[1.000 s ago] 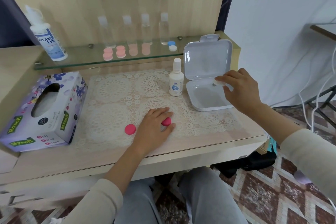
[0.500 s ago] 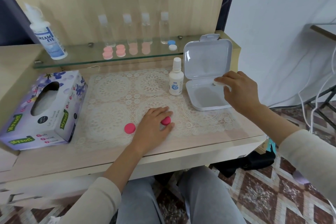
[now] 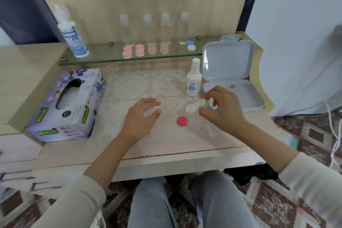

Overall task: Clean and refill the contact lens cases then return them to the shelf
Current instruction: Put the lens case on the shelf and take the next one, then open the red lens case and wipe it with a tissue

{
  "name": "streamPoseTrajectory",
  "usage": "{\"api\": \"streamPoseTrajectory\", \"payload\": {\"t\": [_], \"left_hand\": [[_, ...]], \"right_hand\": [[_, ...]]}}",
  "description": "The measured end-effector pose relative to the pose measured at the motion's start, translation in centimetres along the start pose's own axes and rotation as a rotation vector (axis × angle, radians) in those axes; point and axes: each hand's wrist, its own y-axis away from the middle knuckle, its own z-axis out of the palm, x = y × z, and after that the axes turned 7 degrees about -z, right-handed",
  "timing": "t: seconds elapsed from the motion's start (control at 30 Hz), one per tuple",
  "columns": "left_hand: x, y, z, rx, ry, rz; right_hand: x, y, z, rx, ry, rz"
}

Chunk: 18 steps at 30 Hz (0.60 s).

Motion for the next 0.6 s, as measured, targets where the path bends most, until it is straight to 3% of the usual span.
{"api": "streamPoseTrajectory", "payload": {"t": [0.17,0.33,0.6], "left_hand": [[-3.4,0.5,-2.7,0.062,-0.12,-0.109],[-5.6,1.7,-2.7,0.022,-0.3,-0.093],[-6.0,2.0,-2.2,0.025,-0.354,-0.07]], "right_hand": [[-2.5,0.2,3.3,-0.072,-0.204,0.103],[-3.0,0.8,5.8,-0.178,-0.139,0.081],[-3.0,1.8,7.4,-0.133,-0.069,0.05]]}}
